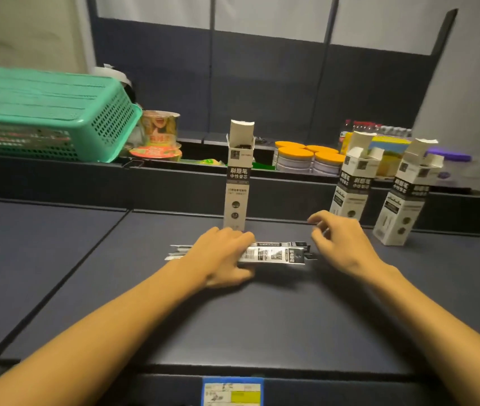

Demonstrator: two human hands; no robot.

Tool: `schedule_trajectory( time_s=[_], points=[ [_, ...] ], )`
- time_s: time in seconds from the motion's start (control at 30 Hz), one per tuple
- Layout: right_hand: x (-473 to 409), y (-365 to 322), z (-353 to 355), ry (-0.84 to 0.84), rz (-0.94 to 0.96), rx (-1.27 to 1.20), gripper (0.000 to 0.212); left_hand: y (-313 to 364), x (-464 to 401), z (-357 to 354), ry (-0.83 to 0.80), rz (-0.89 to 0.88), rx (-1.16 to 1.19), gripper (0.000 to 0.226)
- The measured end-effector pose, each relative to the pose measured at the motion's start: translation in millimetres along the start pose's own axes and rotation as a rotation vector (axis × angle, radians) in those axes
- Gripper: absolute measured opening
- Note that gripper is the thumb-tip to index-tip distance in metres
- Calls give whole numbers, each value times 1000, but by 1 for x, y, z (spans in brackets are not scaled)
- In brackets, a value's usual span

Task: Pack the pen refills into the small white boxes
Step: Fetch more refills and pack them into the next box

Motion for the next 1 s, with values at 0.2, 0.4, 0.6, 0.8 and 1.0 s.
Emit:
schedule_trajectory(
  time_s=[0.2,0.4,0.6,0.8,1.0],
  points=[
    [-18,3,-12,78,35,-162,20,5,13,0,-116,98,-35,69],
    [-37,-6,-27,123,31,-241,19,5,25,-2,-184,140,-112,107],
    [-57,-18,-36,198,-18,-335,20,-3,27,2,-187,153,-84,97],
    [-52,-3,-44,216,-113,-344,19,-46,7,15,-38,300,63,74],
    [-47,1,-44,167,-65,-220,21,-93,-29,17,179,500,373,68]
  ],
)
Point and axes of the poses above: each hand's wrist, its own x-axis away from the middle knuckle, its own z-axis out of the back of the hand, y = z × x, the point moved 6 cm from there along -x, towards the middle knuckle, and after that the axes turned 13 degrees about z, right-handed, at the moved point
